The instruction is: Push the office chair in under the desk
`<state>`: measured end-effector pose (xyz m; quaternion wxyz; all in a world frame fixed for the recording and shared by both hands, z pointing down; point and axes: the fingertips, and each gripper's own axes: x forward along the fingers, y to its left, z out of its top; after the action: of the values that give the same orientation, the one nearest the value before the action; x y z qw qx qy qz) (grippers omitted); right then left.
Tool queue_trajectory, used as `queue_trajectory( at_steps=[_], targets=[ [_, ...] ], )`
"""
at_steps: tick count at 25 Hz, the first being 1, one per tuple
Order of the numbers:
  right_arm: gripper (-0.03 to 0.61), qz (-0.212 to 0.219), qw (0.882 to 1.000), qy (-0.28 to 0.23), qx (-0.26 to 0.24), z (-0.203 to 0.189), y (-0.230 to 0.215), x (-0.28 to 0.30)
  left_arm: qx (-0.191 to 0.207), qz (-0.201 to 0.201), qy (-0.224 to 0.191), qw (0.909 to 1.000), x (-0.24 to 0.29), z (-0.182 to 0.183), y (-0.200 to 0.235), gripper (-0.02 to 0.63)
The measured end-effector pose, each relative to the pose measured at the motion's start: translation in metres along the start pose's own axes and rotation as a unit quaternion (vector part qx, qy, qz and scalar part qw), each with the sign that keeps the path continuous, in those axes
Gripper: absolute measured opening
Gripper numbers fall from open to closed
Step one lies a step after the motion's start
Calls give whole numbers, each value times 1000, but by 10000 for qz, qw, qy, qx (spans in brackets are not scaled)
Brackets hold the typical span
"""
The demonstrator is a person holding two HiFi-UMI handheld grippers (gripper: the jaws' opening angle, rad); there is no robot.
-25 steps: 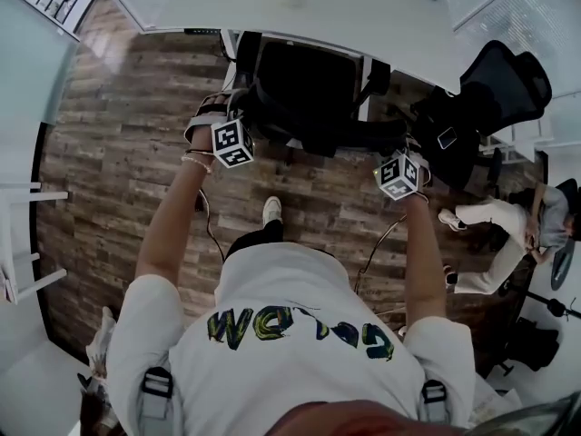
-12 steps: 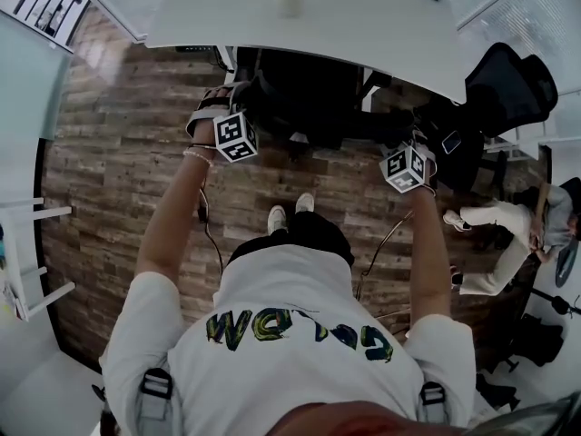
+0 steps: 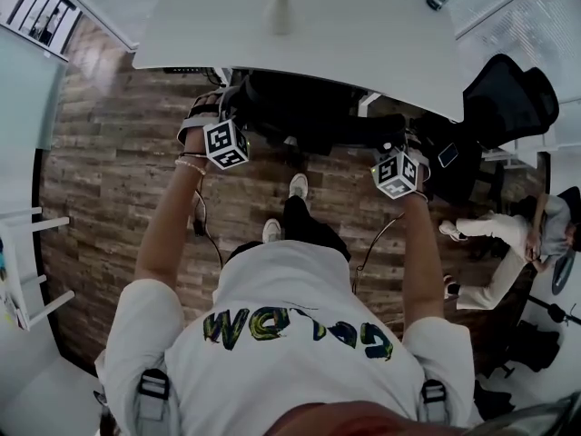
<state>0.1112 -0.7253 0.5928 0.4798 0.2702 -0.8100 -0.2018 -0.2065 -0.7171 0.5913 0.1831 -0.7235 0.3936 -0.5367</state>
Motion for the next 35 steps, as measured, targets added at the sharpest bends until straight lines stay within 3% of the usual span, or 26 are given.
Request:
queue_trajectory(
  at_steps=[20, 35],
  targets=[
    [213, -12, 10000, -48, -42, 2, -56, 50, -54, 119, 102, 9999, 56, 3, 50, 244],
    [218, -7, 10000, -31, -85, 0, -80, 66, -66, 51, 63, 9999, 72, 6, 62, 242]
  ],
)
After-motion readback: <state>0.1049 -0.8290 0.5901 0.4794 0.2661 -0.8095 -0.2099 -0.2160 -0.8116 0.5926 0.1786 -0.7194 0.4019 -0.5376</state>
